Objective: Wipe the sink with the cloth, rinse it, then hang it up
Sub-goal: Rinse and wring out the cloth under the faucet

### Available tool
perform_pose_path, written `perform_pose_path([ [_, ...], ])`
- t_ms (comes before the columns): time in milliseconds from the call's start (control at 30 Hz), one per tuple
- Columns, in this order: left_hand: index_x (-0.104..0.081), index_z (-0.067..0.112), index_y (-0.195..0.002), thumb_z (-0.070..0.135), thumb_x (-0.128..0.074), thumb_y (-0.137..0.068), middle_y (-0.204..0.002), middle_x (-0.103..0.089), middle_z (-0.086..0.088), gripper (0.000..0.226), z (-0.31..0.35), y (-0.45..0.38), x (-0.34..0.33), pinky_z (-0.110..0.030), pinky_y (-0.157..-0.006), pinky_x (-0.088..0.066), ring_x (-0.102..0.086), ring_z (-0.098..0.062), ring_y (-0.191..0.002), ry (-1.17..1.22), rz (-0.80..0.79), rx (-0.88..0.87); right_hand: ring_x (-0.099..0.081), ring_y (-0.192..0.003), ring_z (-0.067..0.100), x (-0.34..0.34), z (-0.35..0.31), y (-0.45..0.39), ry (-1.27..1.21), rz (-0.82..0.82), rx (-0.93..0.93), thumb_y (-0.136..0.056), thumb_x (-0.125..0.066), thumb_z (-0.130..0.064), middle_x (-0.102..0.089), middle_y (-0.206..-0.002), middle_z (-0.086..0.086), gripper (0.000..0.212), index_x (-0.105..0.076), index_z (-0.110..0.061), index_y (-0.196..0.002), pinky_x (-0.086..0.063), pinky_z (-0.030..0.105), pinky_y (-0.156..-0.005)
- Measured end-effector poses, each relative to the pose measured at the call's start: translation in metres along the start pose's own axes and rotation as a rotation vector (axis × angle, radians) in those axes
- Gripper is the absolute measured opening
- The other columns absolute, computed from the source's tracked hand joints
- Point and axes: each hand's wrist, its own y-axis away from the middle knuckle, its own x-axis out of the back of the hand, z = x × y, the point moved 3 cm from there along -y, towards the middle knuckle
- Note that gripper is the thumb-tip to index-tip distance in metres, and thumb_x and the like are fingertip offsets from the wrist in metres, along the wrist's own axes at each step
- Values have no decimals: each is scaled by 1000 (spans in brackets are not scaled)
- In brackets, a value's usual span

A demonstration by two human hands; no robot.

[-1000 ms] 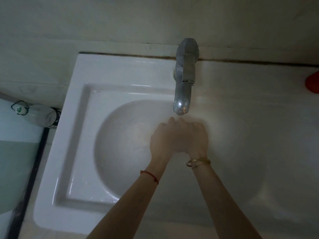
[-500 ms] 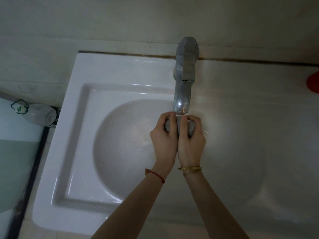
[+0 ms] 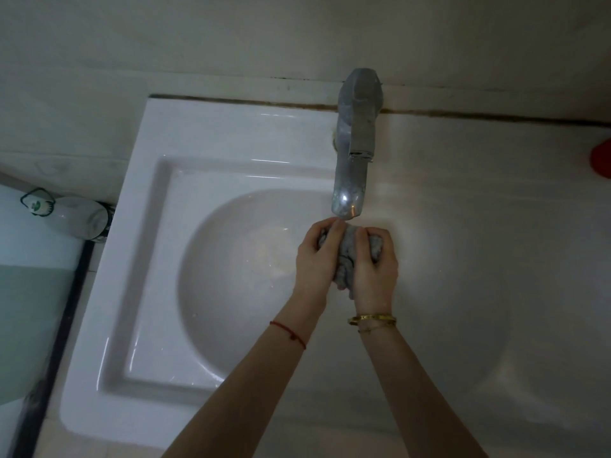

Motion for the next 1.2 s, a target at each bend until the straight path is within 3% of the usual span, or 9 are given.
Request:
perform_pose_path([
  [67,-67,10,-107,24,-66,-92,-107,-70,-15,20,0,0,-3,-39,-86,-60,-69,-28,-100,117,55,-37,-58,-64,3,-2,4,4,0,-9,-68,-96,-56,-29,-59,-75,-5,19,-55,-12,-89,-45,13,-50],
  [167,-63,7,-94,22,-68,-89,-87,-66,-14,17,4,1,-7,-42,-80,-59,-66,-24,-82,72,85,-192,-57,-57,11,-4,6,7,-44,-2,-203,-94,-56,-42,-57,-67,-5,31,-49,-19,-75,-45,22,-44],
  [300,-56,15,-75,40,-66,-81,-64,-56,6,27,7,2,-14,-33,-64,-51,-54,-12,-64,27,107,-229,-44,-47,2,-8,-5,2,79,6,-97,-91,-52,-55,-45,-54,-7,50,-37,-18,-60,-38,13,-49],
  [467,-48,15,-59,24,-62,-93,-54,-43,3,38,0,-6,-10,-35,-61,-41,-42,-15,-59,18,186,-214,-40,-42,3,-11,-2,0,172,-46,-66,-95,-53,-45,-36,-52,-6,49,-34,-15,-61,-34,13,-43],
  [700,-39,10,-51,5,-55,-86,-45,-35,3,39,-14,-12,-3,-30,-57,-33,-34,-14,-51,-10,248,-89,-44,-44,6,-13,3,1,317,-64,203,-97,-43,-14,-31,-47,-6,43,-29,-23,-58,-29,12,-41],
  [800,-37,15,-46,3,-54,-84,-36,-33,12,43,-17,-15,-2,-26,-51,-31,-31,-7,-42,-30,246,5,-33,-38,7,-13,5,0,365,-130,324,-90,-33,-24,-31,-47,-10,25,-35,-15,-67,-29,13,-41],
  [1033,-35,20,-29,-2,-52,-80,-33,-31,12,59,-25,-19,0,-24,-48,-30,-29,-10,-41,0,242,147,-30,-42,6,-12,10,0,423,-244,448,-85,-23,-35,-32,-50,-6,27,-33,-14,-74,-16,15,-44],
  [1133,-42,20,-27,1,-53,-83,-31,-36,12,60,-28,-13,1,-23,-48,-33,-35,-11,-41,-38,250,180,-32,-43,8,-10,14,2,424,-256,436,-88,-24,-35,-36,-52,-4,26,-34,-15,-75,-18,13,-44],
  [1200,-54,22,-36,7,-55,-86,-39,-49,10,53,-27,-6,1,-26,-51,-43,-47,-14,-47,-66,249,169,-34,-42,6,-5,16,5,399,-242,396,-93,-30,-30,-34,-50,-8,25,-36,-14,-75,-22,13,-41],
])
